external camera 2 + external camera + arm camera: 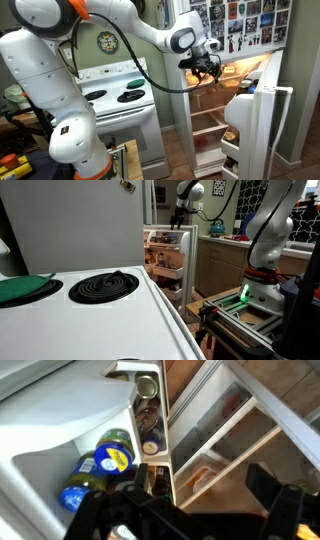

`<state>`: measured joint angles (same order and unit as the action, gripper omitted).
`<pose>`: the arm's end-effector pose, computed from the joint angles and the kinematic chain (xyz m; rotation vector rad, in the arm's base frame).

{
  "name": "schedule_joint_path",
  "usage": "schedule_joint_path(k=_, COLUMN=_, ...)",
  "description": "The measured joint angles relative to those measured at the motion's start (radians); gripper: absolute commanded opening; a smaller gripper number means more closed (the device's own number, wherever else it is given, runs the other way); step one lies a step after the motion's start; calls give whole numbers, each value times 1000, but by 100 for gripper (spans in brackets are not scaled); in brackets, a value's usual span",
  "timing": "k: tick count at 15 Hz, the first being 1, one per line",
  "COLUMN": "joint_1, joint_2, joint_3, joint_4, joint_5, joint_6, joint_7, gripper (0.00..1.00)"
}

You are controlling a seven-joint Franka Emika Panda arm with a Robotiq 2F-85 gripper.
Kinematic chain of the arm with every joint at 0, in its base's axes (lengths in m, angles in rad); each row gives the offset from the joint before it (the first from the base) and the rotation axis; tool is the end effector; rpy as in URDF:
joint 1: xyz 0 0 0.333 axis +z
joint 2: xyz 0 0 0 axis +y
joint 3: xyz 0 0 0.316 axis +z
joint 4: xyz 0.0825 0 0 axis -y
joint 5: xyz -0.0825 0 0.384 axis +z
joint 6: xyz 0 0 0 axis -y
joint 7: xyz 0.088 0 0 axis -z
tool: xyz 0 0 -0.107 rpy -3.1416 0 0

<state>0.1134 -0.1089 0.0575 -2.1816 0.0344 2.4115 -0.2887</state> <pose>0.5345 0.0931 0.4719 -3.0215 -0.6735 -0.5303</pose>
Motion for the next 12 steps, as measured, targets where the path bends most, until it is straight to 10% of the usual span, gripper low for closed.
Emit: schedule_joint_path(k=12, joint_1=43, joint_2=276, joint_3=62, joint_4=11, joint_5=-82, joint_6=114, joint_7=524, gripper=100)
